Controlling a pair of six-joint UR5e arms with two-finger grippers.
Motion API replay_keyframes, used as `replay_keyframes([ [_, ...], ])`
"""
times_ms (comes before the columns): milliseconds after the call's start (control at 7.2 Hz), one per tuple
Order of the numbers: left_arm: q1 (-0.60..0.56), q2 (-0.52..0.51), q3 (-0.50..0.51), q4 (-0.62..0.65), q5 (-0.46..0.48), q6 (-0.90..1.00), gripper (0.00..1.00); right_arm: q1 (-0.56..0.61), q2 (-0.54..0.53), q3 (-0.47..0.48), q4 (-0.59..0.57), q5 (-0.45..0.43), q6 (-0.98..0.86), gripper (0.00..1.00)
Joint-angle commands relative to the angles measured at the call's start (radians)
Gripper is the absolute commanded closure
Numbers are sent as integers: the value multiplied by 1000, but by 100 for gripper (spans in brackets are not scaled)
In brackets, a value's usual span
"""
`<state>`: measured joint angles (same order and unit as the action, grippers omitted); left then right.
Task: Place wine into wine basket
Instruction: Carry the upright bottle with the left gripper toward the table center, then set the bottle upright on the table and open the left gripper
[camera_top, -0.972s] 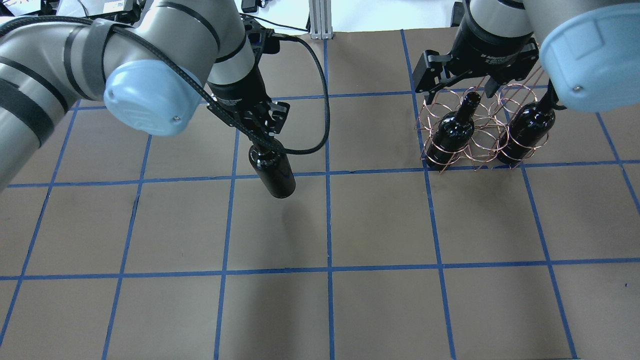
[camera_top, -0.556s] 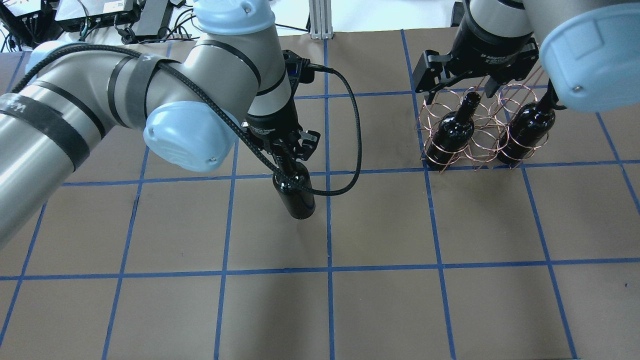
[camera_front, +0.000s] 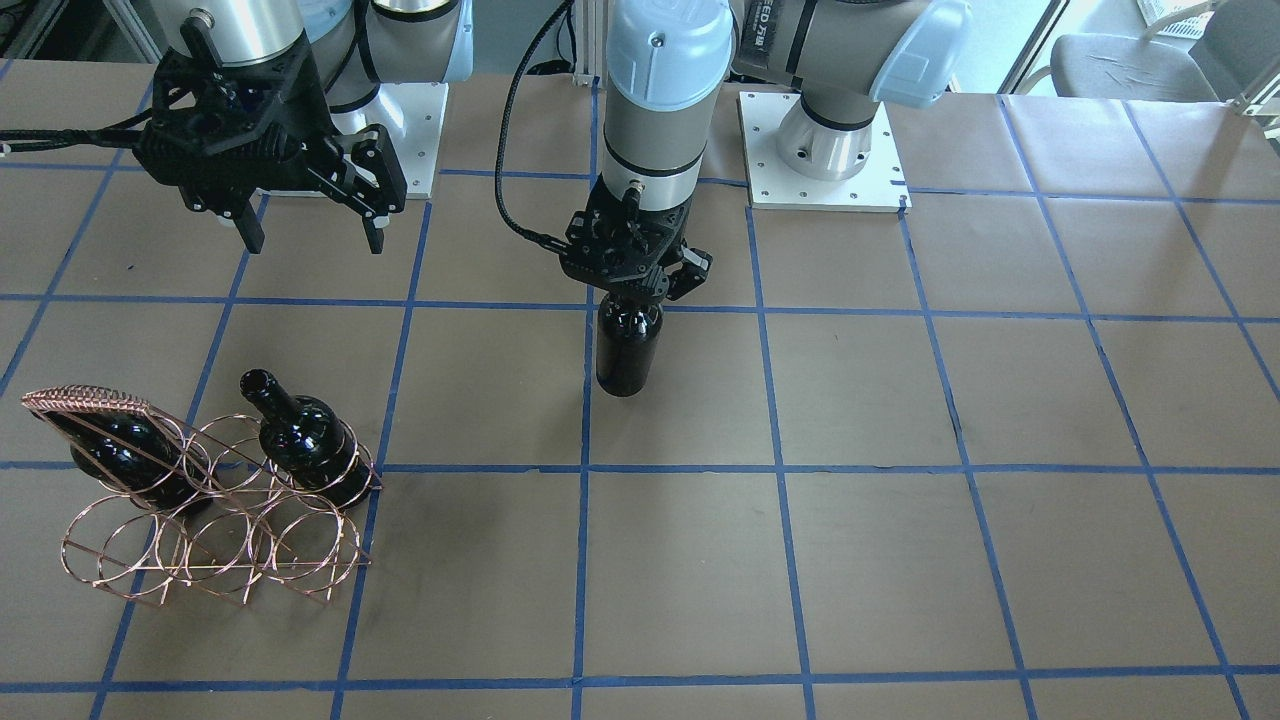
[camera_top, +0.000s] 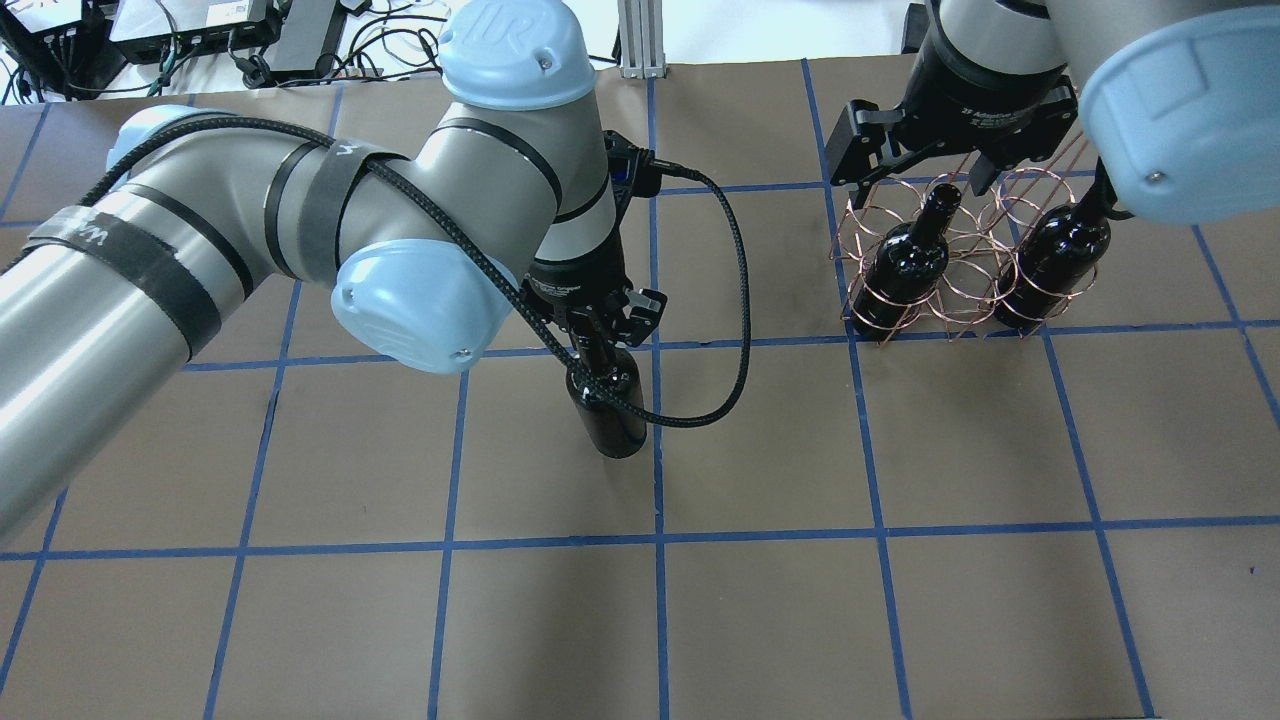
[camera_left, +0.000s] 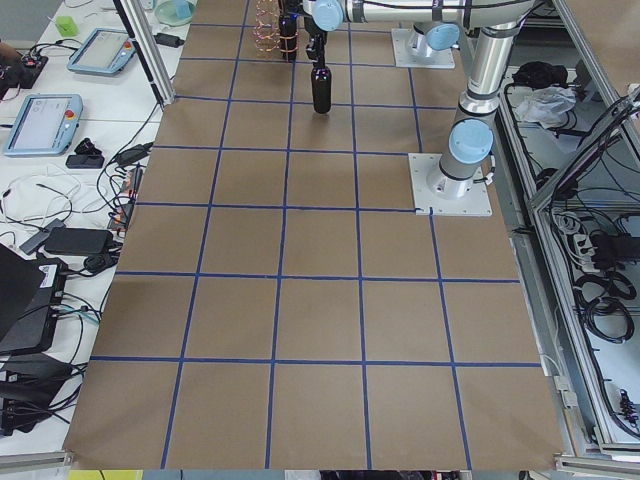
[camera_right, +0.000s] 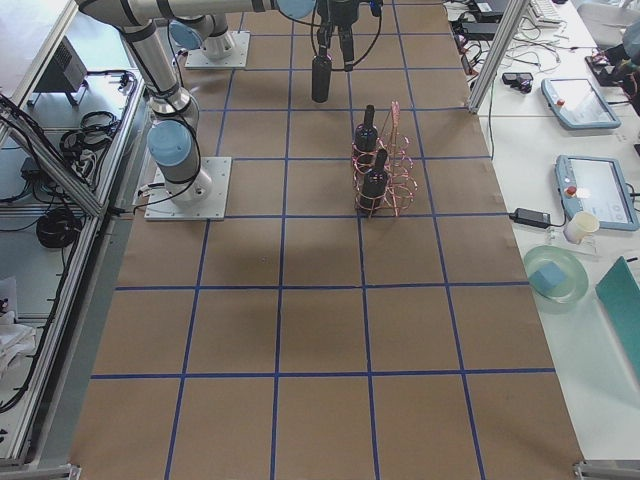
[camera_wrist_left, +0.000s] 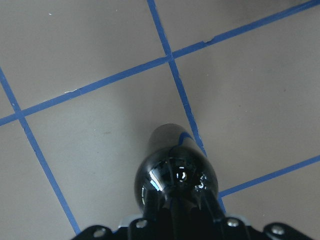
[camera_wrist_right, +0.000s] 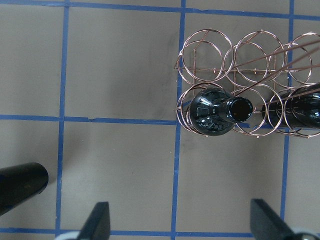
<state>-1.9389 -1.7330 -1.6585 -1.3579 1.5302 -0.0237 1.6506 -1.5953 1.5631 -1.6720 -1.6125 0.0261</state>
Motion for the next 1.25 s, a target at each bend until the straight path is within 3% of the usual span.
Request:
replay_keyframes([
  [0,0,-3,-13,2,1,1,100,0,0,0,0,0,0,0],
  [833,0,-20,-15,42,-1,-1,100,0,0,2,0,-1,-2,0],
  [972,0,-20,-15,42,-1,-2,2,0,0,2,0,-3,-2,0],
  [1111,-2,-11,-3,33,10,-5,0,0,0,2,0,-1,-2,0],
])
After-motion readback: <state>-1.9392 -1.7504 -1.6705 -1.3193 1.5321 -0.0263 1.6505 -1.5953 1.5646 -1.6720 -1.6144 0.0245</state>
